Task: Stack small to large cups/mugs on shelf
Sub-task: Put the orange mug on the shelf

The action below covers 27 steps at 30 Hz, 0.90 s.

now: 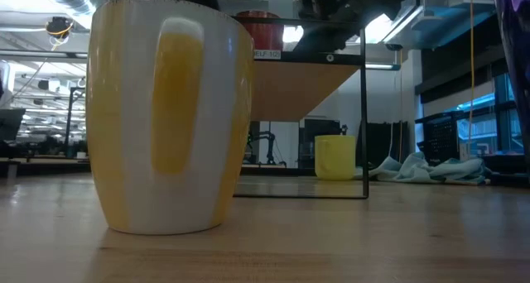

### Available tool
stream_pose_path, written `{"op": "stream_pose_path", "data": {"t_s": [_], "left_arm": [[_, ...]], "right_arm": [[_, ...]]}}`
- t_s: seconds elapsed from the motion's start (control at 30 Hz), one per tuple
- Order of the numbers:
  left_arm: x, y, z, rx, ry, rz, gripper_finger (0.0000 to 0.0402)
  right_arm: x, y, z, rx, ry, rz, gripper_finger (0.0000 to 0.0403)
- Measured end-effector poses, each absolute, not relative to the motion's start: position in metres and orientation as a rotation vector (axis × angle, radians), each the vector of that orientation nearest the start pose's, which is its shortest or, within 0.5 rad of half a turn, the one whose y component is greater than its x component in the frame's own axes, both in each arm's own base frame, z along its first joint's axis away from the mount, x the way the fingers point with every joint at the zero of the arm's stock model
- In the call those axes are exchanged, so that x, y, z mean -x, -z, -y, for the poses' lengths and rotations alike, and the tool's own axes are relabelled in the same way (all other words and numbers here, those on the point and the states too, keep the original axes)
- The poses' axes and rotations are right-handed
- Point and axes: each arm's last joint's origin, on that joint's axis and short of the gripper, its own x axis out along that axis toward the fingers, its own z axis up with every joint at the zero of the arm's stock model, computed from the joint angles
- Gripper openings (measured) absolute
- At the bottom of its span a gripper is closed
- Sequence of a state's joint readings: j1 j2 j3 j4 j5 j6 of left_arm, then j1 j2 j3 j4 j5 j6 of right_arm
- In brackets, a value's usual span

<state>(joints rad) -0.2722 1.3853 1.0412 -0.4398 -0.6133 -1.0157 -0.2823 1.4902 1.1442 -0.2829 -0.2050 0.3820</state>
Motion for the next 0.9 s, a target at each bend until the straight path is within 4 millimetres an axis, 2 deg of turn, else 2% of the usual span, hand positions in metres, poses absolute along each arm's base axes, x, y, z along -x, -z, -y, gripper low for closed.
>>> {"op": "stream_pose_path", "data": {"t_s": [0.13,0.43,0.9], "left_arm": [[-0.276,-0.271,0.069,0.612,-0.691,-0.441,0.0015],[-0.276,-0.272,0.062,0.577,-0.777,-0.37,0.0015],[-0.273,-0.271,0.057,0.518,-0.837,-0.365,0.0015]], "right_arm": [[-0.314,-0.284,0.091,-0.518,0.205,-0.586,0.0006],[-0.311,-0.285,0.105,-0.497,0.273,-0.552,0.0006],[-0.311,-0.286,0.107,-0.5,0.267,-0.55,0.0006]]}}
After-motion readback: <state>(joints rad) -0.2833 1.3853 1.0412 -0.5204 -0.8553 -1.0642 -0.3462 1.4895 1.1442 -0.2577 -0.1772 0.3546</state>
